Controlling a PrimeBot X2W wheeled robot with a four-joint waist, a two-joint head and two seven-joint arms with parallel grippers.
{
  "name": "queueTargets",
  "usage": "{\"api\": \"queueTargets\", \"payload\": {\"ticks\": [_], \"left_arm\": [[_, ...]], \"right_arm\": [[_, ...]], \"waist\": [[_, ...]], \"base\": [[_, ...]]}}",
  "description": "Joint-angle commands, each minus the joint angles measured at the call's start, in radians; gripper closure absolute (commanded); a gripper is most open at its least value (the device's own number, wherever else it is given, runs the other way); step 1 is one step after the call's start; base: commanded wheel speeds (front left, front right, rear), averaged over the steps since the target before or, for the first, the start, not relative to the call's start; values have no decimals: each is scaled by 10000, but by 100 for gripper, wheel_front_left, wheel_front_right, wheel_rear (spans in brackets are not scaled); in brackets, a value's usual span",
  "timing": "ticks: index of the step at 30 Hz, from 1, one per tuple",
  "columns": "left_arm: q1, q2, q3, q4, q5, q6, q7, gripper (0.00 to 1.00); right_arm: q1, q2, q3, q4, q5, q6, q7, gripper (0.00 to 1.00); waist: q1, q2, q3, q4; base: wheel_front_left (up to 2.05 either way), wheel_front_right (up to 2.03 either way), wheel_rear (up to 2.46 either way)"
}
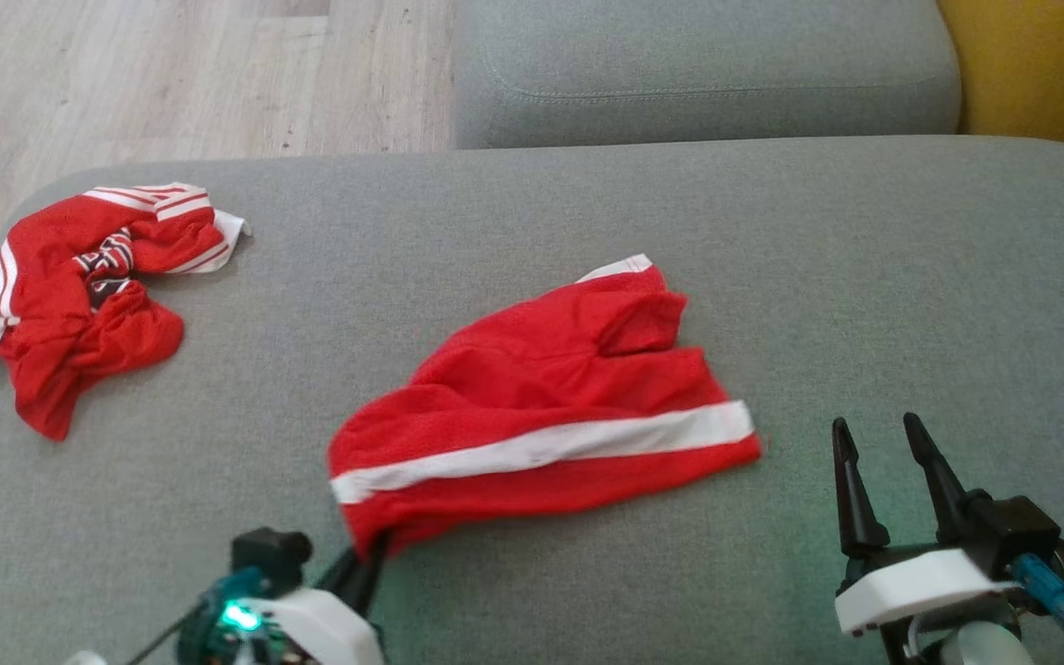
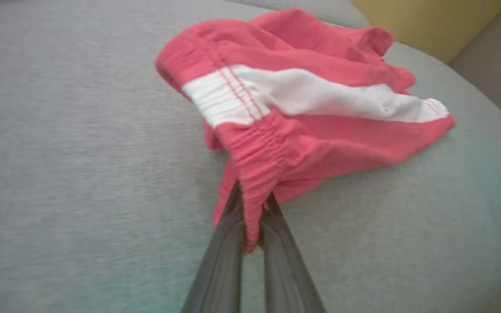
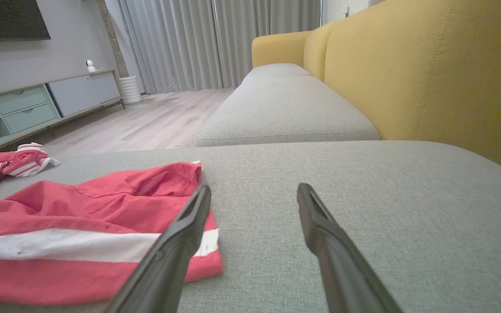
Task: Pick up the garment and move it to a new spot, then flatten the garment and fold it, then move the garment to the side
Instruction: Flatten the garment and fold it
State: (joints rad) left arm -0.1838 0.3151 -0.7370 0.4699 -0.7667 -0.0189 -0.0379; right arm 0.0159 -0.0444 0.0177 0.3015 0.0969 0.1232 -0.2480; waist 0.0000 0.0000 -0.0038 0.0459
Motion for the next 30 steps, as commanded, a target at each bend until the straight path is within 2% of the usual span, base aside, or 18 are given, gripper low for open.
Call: {"api": "queueTargets", "payload": {"ticks": [1,6,7,8,9,10,18,30], "left_arm": [[-703,355,503,-141,170,146,-184,100],[-767,383,776,108,24,330,-399,100],[-737,342,805,116,-26,329,-455,73],[-737,342,805,116,-26,329,-455,73],[-689,293,827,117,-85,314,-510,31],[-630,240,854,115,-156,293,-567,0],[-97,135,1076,-173,-369,486,-1179,0],[-91,605,1678,-1786,-178,1142,-1776,0]], "right_arm": [[-173,-58,188,-242,14,75,-138,0],[-182,-58,131,-234,-47,75,-138,0],[-178,-58,114,-234,-61,75,-138,0],[-178,-58,114,-234,-61,75,-138,0],[-176,-58,95,-234,-73,75,-138,0],[-173,-58,78,-234,-83,75,-138,0],[-151,-58,-61,-241,-110,75,-138,0],[-224,-58,-108,-298,-135,75,-138,0]], "waist": [[0,0,-3,-12],[0,0,-13,-72],[0,0,-11,-85],[0,0,-11,-85],[0,0,-10,-95],[0,0,-10,-101],[0,0,-23,-14],[0,0,-164,218]], "base": [[0,0,0],[0,0,0],[0,0,0],[0,0,0],[0,0,0],[0,0,0],[0,0,0],[0,0,0]]}}
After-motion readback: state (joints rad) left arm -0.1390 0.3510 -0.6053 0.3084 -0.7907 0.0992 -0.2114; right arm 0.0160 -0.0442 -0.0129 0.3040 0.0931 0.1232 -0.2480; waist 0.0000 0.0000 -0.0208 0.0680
